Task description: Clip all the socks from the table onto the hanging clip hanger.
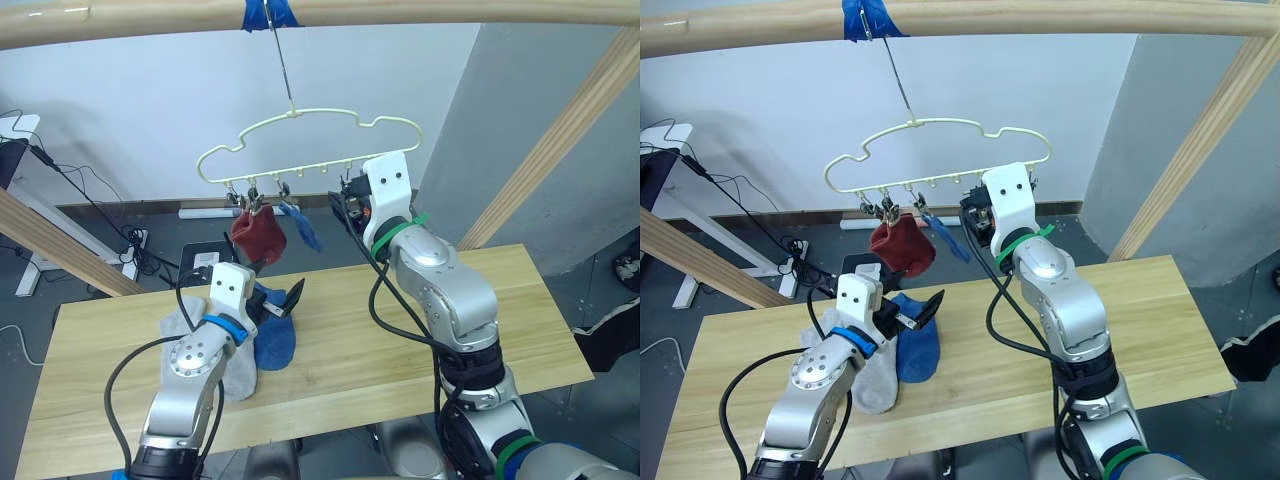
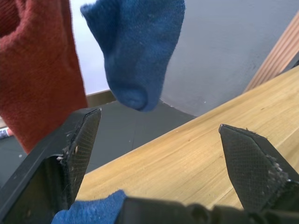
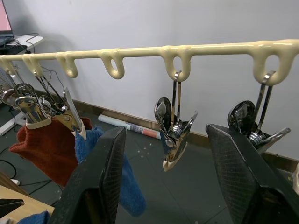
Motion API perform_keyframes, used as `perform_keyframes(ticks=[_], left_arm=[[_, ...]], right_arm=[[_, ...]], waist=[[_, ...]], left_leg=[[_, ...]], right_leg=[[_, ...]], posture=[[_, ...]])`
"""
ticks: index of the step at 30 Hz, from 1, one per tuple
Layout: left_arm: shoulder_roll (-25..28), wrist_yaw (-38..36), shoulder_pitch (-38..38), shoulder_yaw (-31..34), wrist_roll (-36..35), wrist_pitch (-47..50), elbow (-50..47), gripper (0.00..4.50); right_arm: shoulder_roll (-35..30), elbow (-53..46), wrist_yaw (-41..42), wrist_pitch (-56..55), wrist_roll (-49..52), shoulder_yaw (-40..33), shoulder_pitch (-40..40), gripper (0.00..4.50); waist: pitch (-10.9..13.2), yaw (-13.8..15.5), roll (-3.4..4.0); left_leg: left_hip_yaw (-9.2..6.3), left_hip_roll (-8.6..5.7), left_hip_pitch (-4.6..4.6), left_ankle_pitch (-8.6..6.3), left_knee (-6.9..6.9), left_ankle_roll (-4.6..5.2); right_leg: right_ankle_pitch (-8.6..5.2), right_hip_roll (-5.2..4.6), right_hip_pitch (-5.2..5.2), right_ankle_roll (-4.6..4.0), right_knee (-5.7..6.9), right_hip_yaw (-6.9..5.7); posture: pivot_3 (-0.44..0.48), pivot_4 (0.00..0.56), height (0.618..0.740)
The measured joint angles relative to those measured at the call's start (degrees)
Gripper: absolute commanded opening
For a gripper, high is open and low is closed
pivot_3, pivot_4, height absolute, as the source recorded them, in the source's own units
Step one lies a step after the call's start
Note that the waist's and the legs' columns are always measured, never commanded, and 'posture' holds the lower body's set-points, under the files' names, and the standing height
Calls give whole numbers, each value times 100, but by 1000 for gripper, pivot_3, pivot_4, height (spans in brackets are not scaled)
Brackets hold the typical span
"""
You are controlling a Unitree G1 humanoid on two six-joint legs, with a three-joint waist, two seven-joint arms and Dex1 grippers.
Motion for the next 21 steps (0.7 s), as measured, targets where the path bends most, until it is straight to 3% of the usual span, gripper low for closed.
perform_keyframes(ticks=[21], left_arm=[[9,-104,-157,0,1,-6,-16,4500]], right_arm=[[17,405,336,-485,28,135,-172,2813]], waist=[[0,-4,0]], left_leg=[[0,0,0,0,-1,0]], right_leg=[[0,0,0,0,-2,-1]], posture=[[-206,215,714]])
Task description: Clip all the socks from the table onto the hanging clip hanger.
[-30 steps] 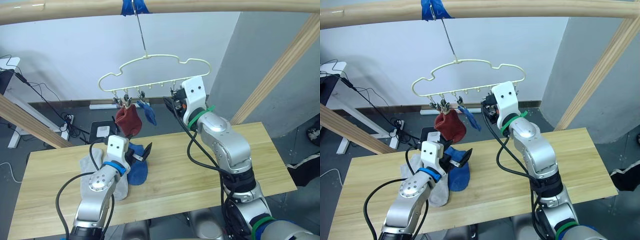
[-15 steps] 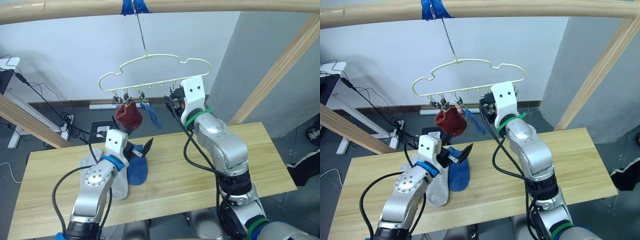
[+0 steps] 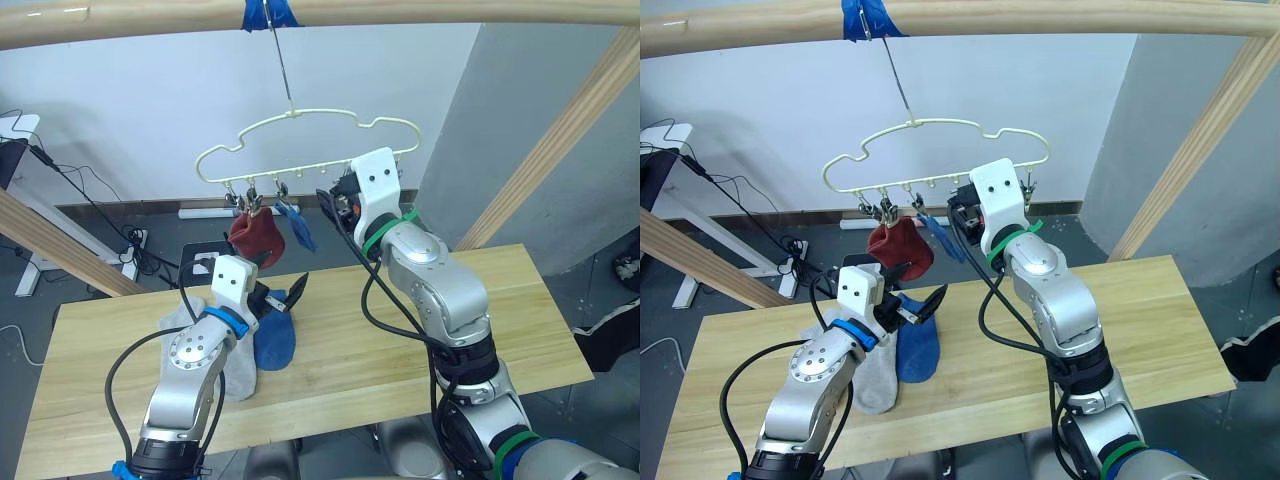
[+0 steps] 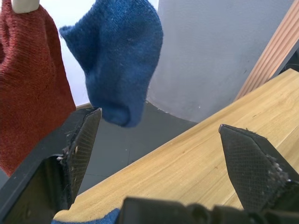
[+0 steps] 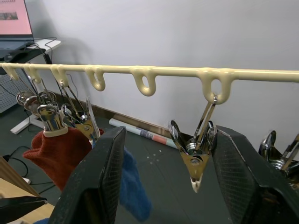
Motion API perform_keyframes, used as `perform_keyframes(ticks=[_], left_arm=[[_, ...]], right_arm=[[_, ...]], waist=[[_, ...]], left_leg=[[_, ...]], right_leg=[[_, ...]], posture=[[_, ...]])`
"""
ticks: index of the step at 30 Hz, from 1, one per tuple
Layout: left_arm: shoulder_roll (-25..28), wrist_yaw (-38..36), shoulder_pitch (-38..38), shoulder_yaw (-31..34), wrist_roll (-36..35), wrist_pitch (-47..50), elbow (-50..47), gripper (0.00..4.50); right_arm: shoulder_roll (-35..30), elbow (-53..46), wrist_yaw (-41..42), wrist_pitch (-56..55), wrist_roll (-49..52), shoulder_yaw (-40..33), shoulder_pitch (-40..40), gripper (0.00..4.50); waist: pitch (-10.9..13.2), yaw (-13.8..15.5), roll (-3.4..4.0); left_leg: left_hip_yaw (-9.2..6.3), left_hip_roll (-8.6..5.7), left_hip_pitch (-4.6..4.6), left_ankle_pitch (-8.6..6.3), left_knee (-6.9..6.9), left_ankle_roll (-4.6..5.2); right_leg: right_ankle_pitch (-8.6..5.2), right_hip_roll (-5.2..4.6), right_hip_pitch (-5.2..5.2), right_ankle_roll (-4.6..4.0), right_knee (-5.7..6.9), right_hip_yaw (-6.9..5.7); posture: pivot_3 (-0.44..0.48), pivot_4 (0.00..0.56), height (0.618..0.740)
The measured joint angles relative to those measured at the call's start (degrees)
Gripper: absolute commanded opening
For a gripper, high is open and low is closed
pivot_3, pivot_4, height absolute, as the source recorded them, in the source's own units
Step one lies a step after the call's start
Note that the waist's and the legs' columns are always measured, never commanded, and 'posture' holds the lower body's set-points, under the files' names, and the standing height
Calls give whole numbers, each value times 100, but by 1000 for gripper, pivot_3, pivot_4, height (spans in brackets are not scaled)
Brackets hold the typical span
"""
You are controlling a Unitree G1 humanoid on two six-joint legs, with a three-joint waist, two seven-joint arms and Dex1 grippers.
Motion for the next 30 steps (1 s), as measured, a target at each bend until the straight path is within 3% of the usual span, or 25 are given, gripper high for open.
perform_keyframes(ticks=[26,30], left_arm=[[0,-11,4,0,9,-18,-1,4500],[0,-12,5,0,16,-23,-1,4500]], right_arm=[[13,433,71,-588,-14,-21,-47,2813],[15,437,69,-597,-14,-23,-47,2028]], waist=[[0,5,0],[0,5,0]], left_leg=[[0,0,0,0,-1,0],[0,0,0,0,-1,0]], right_leg=[[0,0,0,0,0,0],[0,0,0,0,0,0]], posture=[[-201,217,714],[-201,218,714]])
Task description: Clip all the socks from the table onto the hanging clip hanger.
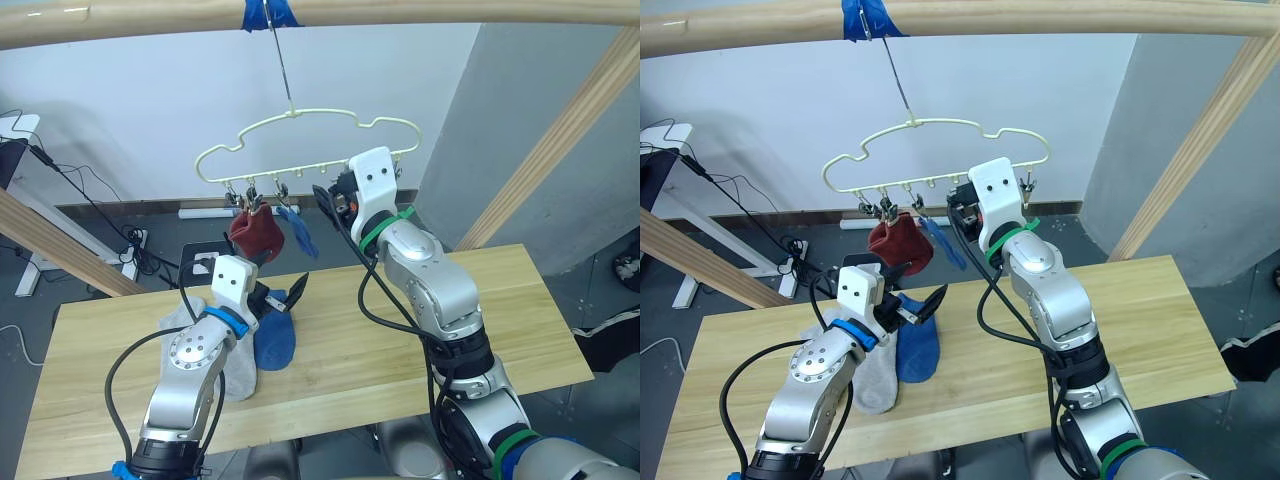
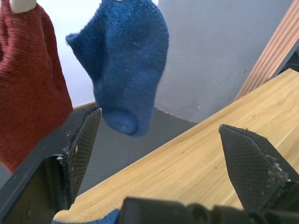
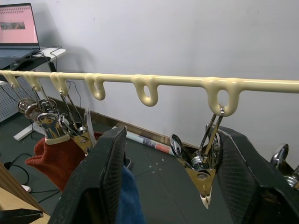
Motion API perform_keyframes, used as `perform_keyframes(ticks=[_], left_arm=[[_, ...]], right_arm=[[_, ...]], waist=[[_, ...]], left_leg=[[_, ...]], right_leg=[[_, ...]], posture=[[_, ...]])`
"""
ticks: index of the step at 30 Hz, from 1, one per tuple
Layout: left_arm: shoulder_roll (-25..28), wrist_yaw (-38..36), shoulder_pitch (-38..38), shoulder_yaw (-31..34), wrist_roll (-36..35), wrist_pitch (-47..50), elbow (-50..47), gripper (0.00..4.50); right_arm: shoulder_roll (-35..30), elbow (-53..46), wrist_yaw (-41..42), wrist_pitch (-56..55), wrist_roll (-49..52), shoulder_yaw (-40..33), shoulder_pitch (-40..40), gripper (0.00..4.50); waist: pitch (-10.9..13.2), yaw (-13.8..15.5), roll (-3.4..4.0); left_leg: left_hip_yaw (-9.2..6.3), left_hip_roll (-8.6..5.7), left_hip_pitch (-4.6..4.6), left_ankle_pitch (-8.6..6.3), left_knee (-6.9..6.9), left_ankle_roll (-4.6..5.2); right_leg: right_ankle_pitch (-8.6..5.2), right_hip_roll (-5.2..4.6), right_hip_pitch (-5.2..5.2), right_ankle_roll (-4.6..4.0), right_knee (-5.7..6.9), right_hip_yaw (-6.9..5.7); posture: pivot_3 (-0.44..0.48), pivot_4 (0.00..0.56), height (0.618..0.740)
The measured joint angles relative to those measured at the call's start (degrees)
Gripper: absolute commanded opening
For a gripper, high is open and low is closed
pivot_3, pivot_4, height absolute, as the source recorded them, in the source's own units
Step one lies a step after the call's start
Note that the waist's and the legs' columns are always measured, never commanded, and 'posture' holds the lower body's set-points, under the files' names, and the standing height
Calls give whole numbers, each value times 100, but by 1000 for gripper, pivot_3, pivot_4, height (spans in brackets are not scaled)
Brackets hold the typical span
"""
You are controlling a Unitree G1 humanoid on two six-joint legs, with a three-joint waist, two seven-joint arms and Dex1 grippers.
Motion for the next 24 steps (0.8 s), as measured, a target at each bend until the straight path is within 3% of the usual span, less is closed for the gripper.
perform_keyframes(ticks=[3,6,17,24], left_arm=[[0,0,0,0,4,-4,0,4500],[0,5,2,0,17,-15,0,4500],[-41,165,457,2,115,-137,-38,4500],[-231,719,852,66,243,228,12,4500]], right_arm=[[3,8,-4,-24,-2,-2,0,910],[9,64,-7,-67,-4,-30,-1,132],[33,89,-13,-101,-4,-81,0,83],[42,89,-10,-102,-3,-96,-1,83]], waist=[[0,0,0],[0,0,0],[0,2,0],[0,-7,0]], left_leg=[[0,0,0,0,0,0],[0,0,0,0,0,0],[0,2,0,0,-4,0],[0,2,1,0,-7,1]], right_leg=[[0,0,0,0,0,0],[0,0,0,0,0,0],[0,-1,-1,0,-4,1],[0,0,-2,0,-4,1]], posture=[[-201,218,714],[-200,219,714],[-199,220,714],[-199,227,714]])
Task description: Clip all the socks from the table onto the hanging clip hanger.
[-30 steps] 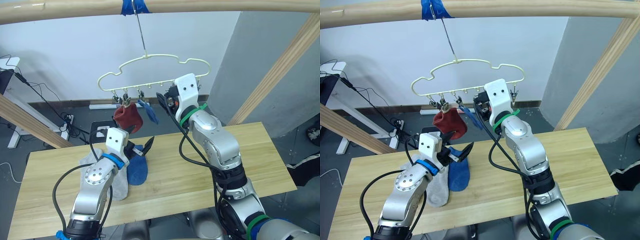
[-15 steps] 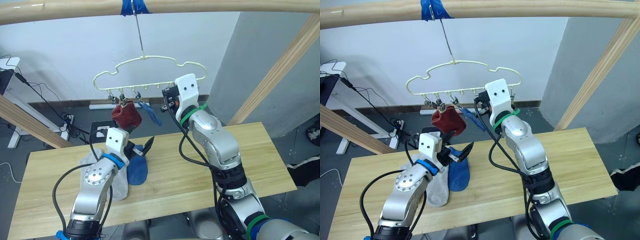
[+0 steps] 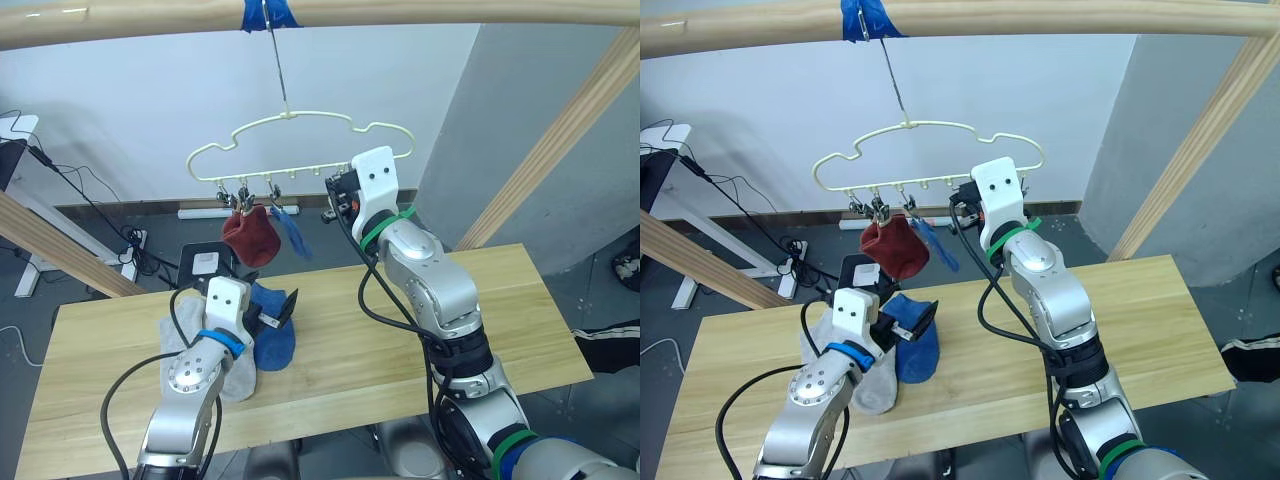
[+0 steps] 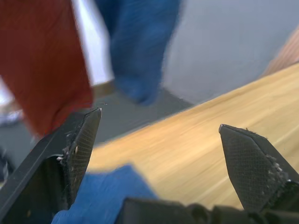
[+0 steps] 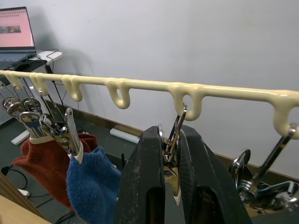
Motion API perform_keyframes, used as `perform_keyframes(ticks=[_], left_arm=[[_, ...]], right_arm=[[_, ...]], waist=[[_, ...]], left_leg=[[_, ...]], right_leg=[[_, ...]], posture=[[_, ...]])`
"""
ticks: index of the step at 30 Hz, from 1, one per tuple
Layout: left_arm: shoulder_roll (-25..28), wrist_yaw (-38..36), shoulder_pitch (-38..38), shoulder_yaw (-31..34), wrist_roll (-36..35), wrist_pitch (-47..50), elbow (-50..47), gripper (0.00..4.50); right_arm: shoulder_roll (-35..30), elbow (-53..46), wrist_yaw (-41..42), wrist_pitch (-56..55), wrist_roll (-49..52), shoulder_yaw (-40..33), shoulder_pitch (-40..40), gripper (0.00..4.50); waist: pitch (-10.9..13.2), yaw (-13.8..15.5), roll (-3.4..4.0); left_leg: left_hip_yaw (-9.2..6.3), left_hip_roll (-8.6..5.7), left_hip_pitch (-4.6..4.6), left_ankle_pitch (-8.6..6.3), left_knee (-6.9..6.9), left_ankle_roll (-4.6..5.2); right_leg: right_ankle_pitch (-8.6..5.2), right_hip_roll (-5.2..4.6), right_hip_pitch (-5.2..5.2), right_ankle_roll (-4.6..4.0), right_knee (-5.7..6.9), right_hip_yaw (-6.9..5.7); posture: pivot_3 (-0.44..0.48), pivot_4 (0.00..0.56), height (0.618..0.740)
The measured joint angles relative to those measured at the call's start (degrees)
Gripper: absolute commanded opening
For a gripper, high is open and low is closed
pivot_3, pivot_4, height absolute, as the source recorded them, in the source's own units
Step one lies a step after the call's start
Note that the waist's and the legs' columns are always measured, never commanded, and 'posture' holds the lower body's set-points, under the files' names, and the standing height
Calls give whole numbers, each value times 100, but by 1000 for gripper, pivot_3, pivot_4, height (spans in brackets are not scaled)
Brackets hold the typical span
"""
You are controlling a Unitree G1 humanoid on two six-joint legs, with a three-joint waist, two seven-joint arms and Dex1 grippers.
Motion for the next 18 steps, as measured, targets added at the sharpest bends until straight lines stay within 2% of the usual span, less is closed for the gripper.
perform_keyframes(ticks=[4,7,15,18], left_arm=[[-355,557,-11,-6,258,112,377,4500],[-709,1047,-358,73,341,123,873,4500],[-712,1128,-822,9,445,32,1272,4500],[-653,1133,-997,3,466,287,1396,4500]], right_arm=[[-14,0,11,8,1,1,2,83],[-15,0,24,22,5,16,4,83],[-34,-1,38,73,6,38,6,83],[-33,-6,40,114,6,50,9,83]], waist=[[0,20,-2],[-1,33,-3],[-1,9,-3],[-1,9,-3]], left_leg=[[-2,-2,-3,0,4,0],[-2,-6,-4,0,10,0],[-1,-5,-3,0,-1,0],[-1,-6,-3,0,1,0]], right_leg=[[0,0,1,0,-1,-3],[0,-2,3,0,-1,-4],[0,1,-1,0,-2,-4],[0,1,0,0,-1,-3]], posture=[[-202,230,714],[-202,230,714],[-217,231,714],[-217,230,714]])
